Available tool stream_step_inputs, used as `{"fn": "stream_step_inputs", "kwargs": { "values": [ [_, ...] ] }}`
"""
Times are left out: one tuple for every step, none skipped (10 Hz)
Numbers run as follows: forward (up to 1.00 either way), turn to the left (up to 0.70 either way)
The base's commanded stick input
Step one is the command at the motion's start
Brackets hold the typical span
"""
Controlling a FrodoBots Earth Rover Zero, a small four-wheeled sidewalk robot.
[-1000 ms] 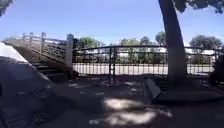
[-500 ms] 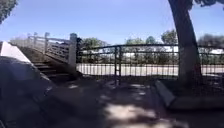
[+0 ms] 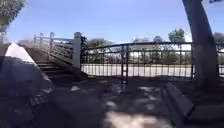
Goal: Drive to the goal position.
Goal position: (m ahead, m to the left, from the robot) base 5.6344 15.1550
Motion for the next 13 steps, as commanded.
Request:
{"fn": "stream_step_inputs", "kwargs": {
  "values": [
    [0.45,0.1],
    [0.45,0.27],
    [0.45,0.27],
    [0.45,0.27],
    [0.45,0.27],
    [0.45,0.27],
    [0.45,0.27],
    [0.45,0.27],
    [0.45,0.27],
    [0.45,0.27],
    [0.45,0.27],
    [0.45,0.27],
    [0.45,0.27]
  ]
}}
